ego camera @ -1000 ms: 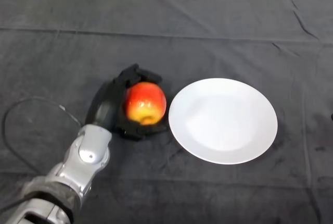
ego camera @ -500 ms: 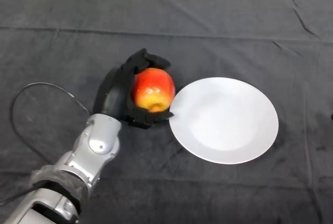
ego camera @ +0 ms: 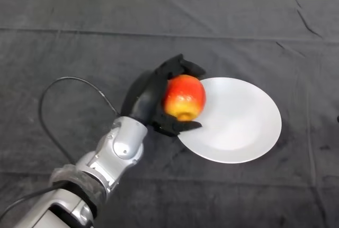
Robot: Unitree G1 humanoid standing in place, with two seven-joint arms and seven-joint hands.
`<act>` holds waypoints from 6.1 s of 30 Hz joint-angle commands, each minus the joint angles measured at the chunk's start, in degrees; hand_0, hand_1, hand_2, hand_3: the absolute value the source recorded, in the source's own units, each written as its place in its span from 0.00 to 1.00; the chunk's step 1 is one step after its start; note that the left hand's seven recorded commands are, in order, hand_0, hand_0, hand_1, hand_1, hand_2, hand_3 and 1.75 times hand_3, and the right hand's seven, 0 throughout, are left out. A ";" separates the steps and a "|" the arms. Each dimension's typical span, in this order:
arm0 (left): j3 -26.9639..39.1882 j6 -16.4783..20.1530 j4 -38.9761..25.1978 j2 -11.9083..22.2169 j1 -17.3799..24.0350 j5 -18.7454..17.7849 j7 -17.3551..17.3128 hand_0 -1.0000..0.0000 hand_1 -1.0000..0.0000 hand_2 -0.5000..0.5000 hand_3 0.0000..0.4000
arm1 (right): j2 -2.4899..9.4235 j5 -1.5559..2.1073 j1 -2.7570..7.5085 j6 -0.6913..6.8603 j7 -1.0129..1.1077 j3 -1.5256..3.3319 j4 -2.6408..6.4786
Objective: Move the apple to the plate
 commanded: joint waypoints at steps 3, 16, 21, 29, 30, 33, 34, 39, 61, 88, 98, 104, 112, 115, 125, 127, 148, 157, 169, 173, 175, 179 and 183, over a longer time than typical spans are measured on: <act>-2.71 -0.65 0.04 -0.84 -4.38 -0.91 0.62 0.00 0.00 0.50 1.00 | -1.09 -0.44 0.60 0.13 0.07 -1.38 -0.29; -11.01 -0.22 0.11 -1.92 -5.26 -4.87 0.48 0.00 0.00 0.50 1.00 | -1.14 -0.46 0.55 0.14 0.15 -1.37 -0.17; -13.58 -0.37 0.07 -1.65 -5.37 -6.30 0.02 0.00 0.00 0.50 1.00 | -1.16 -0.47 0.53 0.14 0.19 -1.37 -0.13; -16.27 -0.47 0.46 -1.29 -5.78 -8.12 -1.04 0.00 0.00 0.50 1.00 | -1.19 -0.49 0.50 0.14 0.24 -1.37 -0.05; -16.52 -0.46 0.53 -1.26 -5.86 -8.35 -1.22 0.00 0.00 0.50 1.00 | -1.19 -0.49 0.50 0.14 0.25 -1.37 -0.04; -17.16 -0.41 0.77 -1.17 -6.06 -8.98 -1.73 0.21 0.03 0.59 0.97 | -1.20 -0.50 0.49 0.14 0.27 -1.37 -0.02; -17.34 -0.39 0.83 -1.16 -6.10 -9.14 -1.85 0.30 0.13 0.59 0.87 | -1.20 -0.50 0.49 0.14 0.27 -1.37 -0.01; -18.32 -0.17 1.07 -1.13 -6.18 -9.87 -2.33 0.63 0.22 0.70 0.78 | -1.22 -0.51 0.47 0.14 0.30 -1.36 0.03; -19.72 0.40 1.67 -0.27 -7.06 -12.00 -4.29 1.00 1.00 0.50 0.00 | -1.26 -0.57 0.42 0.12 0.40 -1.36 0.15; -3.73 -6.00 -3.65 11.09 -3.58 -14.58 -1.26 1.00 1.00 0.50 0.00 | -1.23 -0.61 0.44 0.09 0.41 -1.36 0.12; 5.08 -6.13 -12.12 17.79 2.67 -16.35 2.16 1.00 1.00 0.50 0.00 | -1.17 -0.61 0.48 0.06 0.35 -1.36 0.01; 10.54 -5.91 -19.17 20.92 8.77 -16.78 5.91 1.00 1.00 0.50 0.00 | -1.11 -0.61 0.53 0.04 0.28 -1.36 -0.11; 17.98 -6.04 -25.24 23.64 16.06 -17.74 9.44 1.00 1.00 0.50 0.00 | -1.04 -0.59 0.60 0.02 0.17 -1.37 -0.29; 20.38 -5.95 -25.56 23.79 17.22 -17.82 10.42 1.00 1.00 0.50 0.00 | -1.02 -0.59 0.63 0.01 0.13 -1.37 -0.35; 26.44 -7.35 -23.36 22.38 19.64 -14.86 14.91 1.00 1.00 0.50 0.00 | -0.97 -0.56 0.69 0.01 0.02 -1.38 -0.50; 27.71 -7.89 -22.78 22.30 20.22 -14.61 15.40 1.00 1.00 0.50 0.00 | -0.96 -0.56 0.69 0.01 0.00 -1.39 -0.52; 39.97 -13.86 -12.47 21.64 21.92 -16.36 16.95 1.00 1.00 0.50 0.00 | -0.99 -0.50 0.69 0.07 -0.03 -1.41 -0.51; 42.73 -15.83 -8.03 20.64 20.45 -15.09 18.26 1.00 1.00 0.50 0.00 | -1.03 -0.49 0.65 0.10 0.01 -1.42 -0.43; 45.37 -17.55 -2.76 20.02 18.46 -15.26 16.83 1.00 1.00 0.50 0.00 | -1.09 -0.49 0.60 0.13 0.09 -1.42 -0.29; 46.00 -17.66 -1.85 19.89 17.90 -15.18 16.49 1.00 1.00 0.50 0.00 | -1.10 -0.49 0.58 0.14 0.12 -1.42 -0.25; 46.25 -17.77 -1.49 19.79 17.70 -15.09 16.38 1.00 1.00 0.50 0.00 | -1.11 -0.49 0.57 0.14 0.13 -1.41 -0.23; 46.69 -17.99 -1.00 19.60 17.40 -14.87 16.11 1.00 1.00 0.50 0.00 | -1.13 -0.50 0.56 0.14 0.15 -1.41 -0.19; 47.12 -18.14 -0.73 19.49 17.20 -14.87 15.60 1.00 1.00 0.50 0.00 | -1.14 -0.50 0.54 0.14 0.17 -1.41 -0.16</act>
